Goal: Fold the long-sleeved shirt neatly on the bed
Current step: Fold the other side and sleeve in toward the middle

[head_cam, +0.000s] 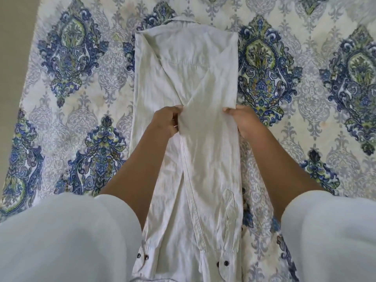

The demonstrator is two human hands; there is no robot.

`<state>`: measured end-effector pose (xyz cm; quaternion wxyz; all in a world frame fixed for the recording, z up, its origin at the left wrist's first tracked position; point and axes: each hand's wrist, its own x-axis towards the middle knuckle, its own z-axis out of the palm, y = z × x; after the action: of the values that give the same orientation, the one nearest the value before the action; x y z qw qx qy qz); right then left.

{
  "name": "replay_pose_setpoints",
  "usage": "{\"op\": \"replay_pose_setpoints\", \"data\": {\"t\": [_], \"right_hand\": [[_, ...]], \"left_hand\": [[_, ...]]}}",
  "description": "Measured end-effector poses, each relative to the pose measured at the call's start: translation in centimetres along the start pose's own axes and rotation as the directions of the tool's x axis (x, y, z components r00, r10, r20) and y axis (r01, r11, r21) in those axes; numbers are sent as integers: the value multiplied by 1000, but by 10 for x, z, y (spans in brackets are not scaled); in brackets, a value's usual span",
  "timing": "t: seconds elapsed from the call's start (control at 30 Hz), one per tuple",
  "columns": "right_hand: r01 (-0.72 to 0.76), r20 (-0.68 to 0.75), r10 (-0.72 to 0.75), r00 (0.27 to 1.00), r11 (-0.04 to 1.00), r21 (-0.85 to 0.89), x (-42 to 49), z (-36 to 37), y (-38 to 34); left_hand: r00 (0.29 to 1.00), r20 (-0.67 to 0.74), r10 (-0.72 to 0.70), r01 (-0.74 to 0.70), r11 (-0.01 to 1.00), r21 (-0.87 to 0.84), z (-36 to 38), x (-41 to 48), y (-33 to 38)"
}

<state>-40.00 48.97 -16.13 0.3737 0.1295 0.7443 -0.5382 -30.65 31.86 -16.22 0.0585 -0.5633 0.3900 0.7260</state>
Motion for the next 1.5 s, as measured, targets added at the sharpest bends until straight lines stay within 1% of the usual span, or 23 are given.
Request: {"op": "replay_pose_setpoints", "data": {"t": [0.1,0.13,0.23,0.33,0.43,0.5,0.57,0.6,0.7,0.8,0.87,0.9,0.97,1.07,1.13,1.2,1.23,1.27,1.3,1.33,1.37,1.43,1.5], "right_hand": [[13,-4,-13,1000,1000,-20,19,8,-20],[23,-7,-23,1000,1000,-7,27,9,-26],[72,-54,-73,996,997,-25,42,13,-45],[133,-116,-138,984,990,-50,59,16,-59],[155,-98,-165,981,983,-101,72,17,-71],[151,-83,-158,984,985,-82,81,17,-77],[142,-95,-147,985,989,-51,88,18,-84],[140,-99,-144,985,989,-40,94,17,-84],[143,-101,-149,984,988,-66,109,15,-85],[149,-122,-155,980,987,-54,114,15,-90],[175,-139,-180,974,983,-54,112,16,-94],[198,-150,-208,967,977,-75,113,16,-95],[253,-167,-271,948,959,-124,117,17,-97],[298,-193,-339,921,931,-212,126,18,-100],[341,-226,-444,867,859,-383,131,20,-101],[366,-287,-592,753,740,-564,128,18,-96],[378,-302,-677,671,663,-647,122,18,-91],[407,-275,-767,579,565,-718,114,20,-82],[449,-206,-836,508,462,-765,106,24,-72],[493,-95,-866,490,366,-789,98,31,-62],[517,50,-841,538,282,-808,90,38,-52],[471,286,-658,697,118,-874,92,46,-36],[390,293,-554,779,63,-919,109,42,-29]], "left_hand": [[988,-118,97,-89,994,68,-2,8,-1],[984,-114,134,-122,987,110,-3,9,-2],[978,45,205,-209,945,253,-3,8,-2],[936,194,292,-346,859,378,-4,9,0],[893,284,351,-450,731,513,0,4,3],[869,315,381,-491,583,647,3,4,2],[839,248,484,-474,428,770,5,8,2],[824,182,536,-442,408,799,4,10,1],[838,63,543,-368,475,800,-1,21,1],[821,74,567,-352,399,847,6,24,1],[770,128,625,-411,332,849,13,24,0],[743,165,648,-424,266,866,15,25,-1],[710,194,677,-372,126,920,15,27,-2],[690,140,710,-239,41,970,17,29,-1],[658,108,745,-153,-8,988,26,23,-1],[571,155,806,-202,-45,978,41,15,-1],[513,244,823,-297,-96,950,50,14,-1],[478,370,797,-386,-188,903,59,14,-3],[480,494,725,-449,-281,848,66,17,-6],[512,581,632,-485,-346,803,71,22,-9],[560,627,541,-495,-388,777,73,31,-11],[623,651,433,-473,-455,755,69,48,-14],[621,672,403,-471,-493,731,64,59,-18]]}}
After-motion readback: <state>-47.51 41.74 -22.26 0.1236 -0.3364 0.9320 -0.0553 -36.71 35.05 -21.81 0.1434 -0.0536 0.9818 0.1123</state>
